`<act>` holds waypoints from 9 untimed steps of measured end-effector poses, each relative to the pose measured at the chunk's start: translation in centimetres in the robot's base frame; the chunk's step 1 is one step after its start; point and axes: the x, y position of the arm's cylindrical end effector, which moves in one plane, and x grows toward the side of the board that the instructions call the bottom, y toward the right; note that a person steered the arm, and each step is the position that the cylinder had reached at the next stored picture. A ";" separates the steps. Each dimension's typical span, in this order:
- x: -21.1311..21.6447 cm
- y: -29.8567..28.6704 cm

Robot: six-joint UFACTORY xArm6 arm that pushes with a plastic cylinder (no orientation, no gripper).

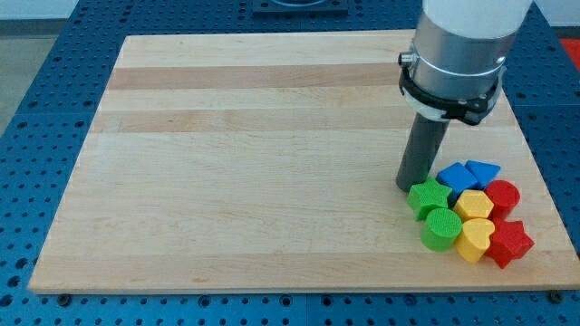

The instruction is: Slightly push the group of blocks towards the center of the board

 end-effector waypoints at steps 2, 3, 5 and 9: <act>-2.2 0.0; -5.8 1.3; 0.1 12.3; 11.0 13.4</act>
